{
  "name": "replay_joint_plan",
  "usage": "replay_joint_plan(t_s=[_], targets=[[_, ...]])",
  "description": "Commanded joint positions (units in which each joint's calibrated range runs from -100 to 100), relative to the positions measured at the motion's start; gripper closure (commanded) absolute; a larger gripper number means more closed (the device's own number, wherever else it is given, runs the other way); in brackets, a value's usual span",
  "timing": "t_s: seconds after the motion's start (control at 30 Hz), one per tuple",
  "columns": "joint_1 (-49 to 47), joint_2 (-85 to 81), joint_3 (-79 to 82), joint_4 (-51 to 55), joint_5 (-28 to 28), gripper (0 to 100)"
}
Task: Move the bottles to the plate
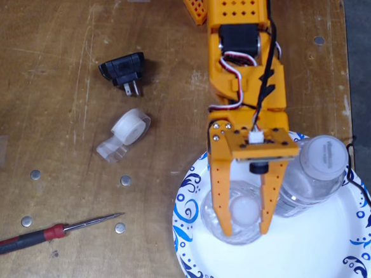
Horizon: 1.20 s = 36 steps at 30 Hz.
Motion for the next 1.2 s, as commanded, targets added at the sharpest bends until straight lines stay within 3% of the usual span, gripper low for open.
replay_joint_plan(t_s=[0.0, 0.6, 1.17], targets=[[-0.13, -5.66, 6.33, -8.54, 0.27, 99], [0.09, -7.01, 23.27, -27.60, 0.22, 99], [1.06, -7.01, 23.27, -28.30, 0.32, 97]])
